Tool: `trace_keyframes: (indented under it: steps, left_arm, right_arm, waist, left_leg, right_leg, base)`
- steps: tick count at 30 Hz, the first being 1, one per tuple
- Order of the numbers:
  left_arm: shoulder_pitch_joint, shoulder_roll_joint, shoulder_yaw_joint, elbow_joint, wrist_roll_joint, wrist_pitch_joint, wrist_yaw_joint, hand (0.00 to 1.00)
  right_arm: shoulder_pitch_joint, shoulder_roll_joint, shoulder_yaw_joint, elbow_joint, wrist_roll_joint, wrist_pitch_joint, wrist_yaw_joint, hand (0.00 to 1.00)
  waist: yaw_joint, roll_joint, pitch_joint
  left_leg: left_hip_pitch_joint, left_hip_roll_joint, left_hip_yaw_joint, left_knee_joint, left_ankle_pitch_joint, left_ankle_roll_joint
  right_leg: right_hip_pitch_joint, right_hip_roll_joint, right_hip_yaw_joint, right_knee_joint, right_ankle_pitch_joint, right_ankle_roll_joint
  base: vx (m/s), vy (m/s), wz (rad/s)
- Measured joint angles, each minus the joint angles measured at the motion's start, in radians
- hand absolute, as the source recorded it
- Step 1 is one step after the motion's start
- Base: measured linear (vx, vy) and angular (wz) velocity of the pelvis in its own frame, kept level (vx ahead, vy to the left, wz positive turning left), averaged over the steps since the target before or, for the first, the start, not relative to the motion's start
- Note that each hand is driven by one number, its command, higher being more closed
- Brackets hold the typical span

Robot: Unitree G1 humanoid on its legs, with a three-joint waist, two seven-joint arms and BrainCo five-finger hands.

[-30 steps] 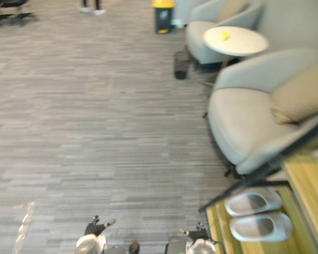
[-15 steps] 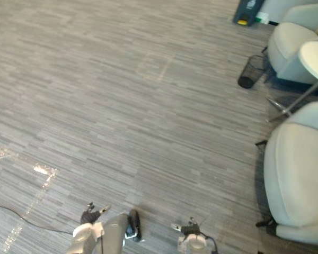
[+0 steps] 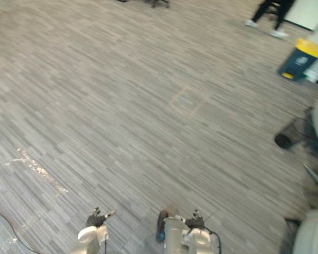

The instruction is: Organize the slippers on the shoe rack

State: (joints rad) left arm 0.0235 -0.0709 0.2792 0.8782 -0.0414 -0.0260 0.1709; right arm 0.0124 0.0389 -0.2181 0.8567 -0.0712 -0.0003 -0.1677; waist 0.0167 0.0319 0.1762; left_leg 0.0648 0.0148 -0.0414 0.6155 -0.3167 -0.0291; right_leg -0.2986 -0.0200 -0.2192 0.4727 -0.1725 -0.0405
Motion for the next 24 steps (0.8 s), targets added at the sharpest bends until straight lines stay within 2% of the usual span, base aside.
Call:
trace_keyframes:
  steps: [1, 2, 3, 4, 5, 6, 8, 10, 11, 12, 13, 15, 16, 17, 18, 19, 20, 21, 22, 24]
  left_arm:
    - [0.002, 0.0, 0.003, 0.001, 0.001, 0.003, 0.0, 0.0]
    - [0.021, 0.001, 0.021, -0.003, 0.002, 0.007, 0.001, 0.0]
    - [0.04, 0.008, 0.019, -0.014, 0.002, 0.007, 0.001, 0.0]
    - [0.046, 0.011, 0.019, -0.027, 0.002, 0.008, 0.001, 0.0]
    - [0.05, 0.011, 0.017, -0.052, 0.003, 0.007, -0.001, 0.0]
    - [0.054, 0.011, 0.017, -0.071, 0.003, 0.005, -0.001, 0.0]
    - [0.071, 0.013, 0.017, -0.109, 0.007, -0.005, -0.001, 0.0]
    - [0.072, 0.012, 0.019, -0.116, 0.01, -0.007, -0.001, 0.0]
    - [0.075, 0.011, 0.018, -0.126, 0.005, -0.013, 0.0, 0.0]
    - [0.078, 0.007, 0.018, -0.13, -0.002, -0.016, 0.0, 0.0]
    - [0.066, 0.026, 0.016, -0.13, 0.001, -0.016, 0.0, 0.0]
    - [0.068, 0.034, 0.019, -0.127, 0.002, -0.016, 0.001, 0.0]
    - [0.061, 0.045, 0.017, -0.109, 0.005, -0.01, 0.001, 0.0]
    - [0.052, 0.048, 0.016, -0.089, 0.011, -0.005, 0.002, 0.0]
    - [0.047, 0.047, 0.017, -0.071, 0.012, -0.001, 0.002, 0.0]
    - [0.047, 0.038, 0.015, -0.06, 0.017, 0.002, 0.002, 0.0]
    - [0.047, 0.029, 0.013, -0.06, 0.019, 0.002, 0.002, 0.0]
    - [0.045, 0.017, 0.004, -0.06, 0.019, 0.001, 0.002, 0.0]
    - [0.044, 0.014, -0.005, -0.056, 0.019, 0.001, 0.002, 0.0]
    - [0.001, 0.016, -0.027, -0.023, 0.019, 0.002, 0.002, 0.0]
  right_arm:
    - [0.0, -0.002, 0.006, -0.002, 0.0, 0.001, 0.0, 0.0]
    - [0.006, -0.003, 0.034, -0.003, 0.002, 0.008, -0.001, 0.0]
    - [0.012, 0.006, 0.048, 0.006, 0.004, 0.009, -0.002, 0.0]
    - [0.006, 0.013, 0.06, 0.027, 0.006, 0.011, -0.003, 0.0]
    - [0.006, 0.021, 0.067, 0.032, 0.006, 0.018, -0.003, 0.0]
    - [0.011, 0.029, 0.068, 0.033, 0.008, 0.02, -0.004, 0.0]
    - [0.01, 0.033, 0.087, 0.035, 0.015, 0.028, -0.007, 0.0]
    - [0.01, 0.033, 0.087, 0.035, 0.015, 0.029, -0.009, 0.0]
    - [0.008, 0.031, 0.085, 0.036, 0.014, 0.029, -0.01, 0.0]
    - [0.005, 0.032, 0.088, 0.047, 0.013, 0.029, -0.01, 0.0]
    - [0.007, 0.032, 0.106, 0.065, 0.012, 0.03, -0.005, 0.0]
    - [0.002, 0.033, 0.088, 0.059, 0.009, 0.027, -0.008, 0.0]
    - [0.003, 0.033, 0.076, 0.059, 0.001, 0.027, -0.008, 0.0]
    - [0.008, 0.032, 0.061, 0.06, 0.001, 0.027, -0.008, 0.0]
    - [0.015, 0.032, 0.049, 0.064, 0.001, 0.028, -0.008, 0.0]
    - [0.027, 0.032, 0.043, 0.061, 0.001, 0.027, -0.007, 0.0]
    - [0.035, 0.032, 0.042, 0.057, 0.001, 0.026, -0.007, 0.0]
    - [0.036, 0.032, 0.046, 0.031, -0.002, 0.019, -0.007, 0.0]
    - [0.035, 0.032, 0.046, 0.023, -0.004, 0.015, -0.007, 0.0]
    - [0.026, 0.033, 0.038, -0.002, -0.006, 0.008, -0.006, 0.0]
  waist:
    - [0.001, 0.006, 0.003]
    - [0.012, 0.024, 0.007]
    - [0.031, 0.032, 0.011]
    - [0.041, 0.025, 0.015]
    - [0.045, 0.006, 0.018]
    - [0.052, 0.001, 0.018]
    - [0.061, -0.007, 0.019]
    - [0.08, -0.024, 0.022]
    - [0.098, -0.025, 0.022]
    - [0.101, -0.028, 0.018]
    - [0.099, -0.07, -0.003]
    - [0.101, -0.093, -0.018]
    - [0.095, -0.104, -0.017]
    - [0.09, -0.105, -0.014]
    - [0.089, -0.103, -0.011]
    - [0.088, -0.087, -0.003]
    - [0.086, -0.074, -0.001]
    - [0.077, -0.049, -0.007]
    - [0.072, -0.05, -0.009]
    - [0.054, -0.068, -0.004]
  left_leg:
    - [-0.024, 0.003, 0.002, 0.071, 0.032, -0.007]
    - [-0.116, 0.033, 0.018, 0.314, 0.215, -0.042]
    - [-0.206, 0.071, 0.048, 0.509, 0.174, -0.016]
    - [-0.272, 0.082, 0.066, 0.572, 0.132, 0.001]
    - [-0.343, 0.091, 0.078, 0.576, 0.097, 0.002]
    - [-0.394, 0.101, 0.092, 0.547, 0.072, -0.003]
    - [-0.502, 0.113, 0.134, 0.355, 0.033, -0.005]
    - [-0.534, 0.098, 0.155, 0.127, 0.049, -0.012]
    - [-0.539, 0.096, 0.17, -0.049, 0.147, -0.009]
    - [-0.532, 0.092, 0.186, -0.035, 0.199, 0.023]
    - [-0.526, 0.065, 0.222, -0.007, 0.138, 0.044]
    - [-0.505, 0.049, 0.249, 0.044, 0.055, 0.084]
    - [-0.456, 0.023, 0.252, 0.044, 0.019, 0.102]
    - [-0.393, 0.0, 0.252, 0.024, -0.006, 0.109]
    - [-0.314, -0.02, 0.252, -0.015, -0.015, 0.107]
    - [-0.2, -0.033, 0.25, -0.085, -0.016, 0.107]
    - [-0.139, -0.034, 0.25, -0.127, -0.016, 0.107]
    - [-0.046, -0.035, 0.25, -0.204, -0.016, 0.107]
    - [-0.008, -0.041, 0.25, -0.24, -0.016, 0.106]
    - [0.085, -0.047, 0.246, -0.327, -0.036, 0.092]
  right_leg:
    - [0.023, 0.008, 0.002, -0.011, -0.007, -0.002]
    - [0.115, 0.031, 0.018, -0.064, -0.029, -0.012]
    - [0.205, 0.056, 0.048, -0.107, -0.057, -0.023]
    - [0.262, 0.055, 0.066, -0.133, -0.08, -0.022]
    - [0.319, 0.048, 0.08, -0.168, -0.094, -0.015]
    - [0.357, 0.041, 0.089, -0.196, -0.102, -0.004]
    - [0.451, 0.011, 0.125, -0.256, -0.139, 0.025]
    - [0.516, -0.037, 0.149, -0.295, -0.164, 0.059]
    - [0.558, -0.057, 0.169, -0.309, -0.182, 0.073]
    - [0.575, -0.07, 0.192, -0.303, -0.19, 0.067]
    - [0.566, -0.113, 0.213, -0.273, -0.169, 0.068]
    - [0.521, -0.139, 0.271, -0.141, -0.11, 0.102]
    - [0.467, -0.153, 0.307, 0.028, -0.055, 0.135]
    - [0.411, -0.153, 0.33, 0.209, -0.021, 0.167]
    - [0.356, -0.151, 0.328, 0.379, -0.018, 0.175]
    - [0.292, -0.149, 0.296, 0.532, -0.03, 0.17]
    - [0.249, -0.141, 0.263, 0.587, -0.041, 0.161]
    - [0.148, -0.132, 0.177, 0.628, -0.068, 0.134]
    - [0.095, -0.131, 0.131, 0.616, -0.084, 0.128]
    - [-0.049, -0.117, 0.004, 0.477, -0.112, 0.105]
  base:
    - [0.53, -0.111, -0.18]
    - [0.67, -0.045, -0.6]
    - [0.65, 0.034, -0.69]
    - [0.74, 0.023, -0.54]
    - [0.59, 0.001, -0.28]
    - [0.54, 0.036, -0.3]
    - [0.63, 0.142, -0.39]
    - [0.65, 0.231, -0.48]
    - [0.68, 0.329, -0.54]
    - [0.83, 0.406, -0.36]
    - [0.87, 0.439, -0.24]
    - [0.73, 0.387, -0.22]
    - [0.71, 0.378, -0.09]
    - [0.68, 0.346, -0.02]
    - [0.63, 0.277, -0.13]
    - [0.47, 0.195, -0.2]
    - [0.64, 0.265, -0.25]
    - [0.5, 0.197, -0.11]
    - [0.59, 0.189, 0.04]
    - [0.48, 0.088, 0.22]
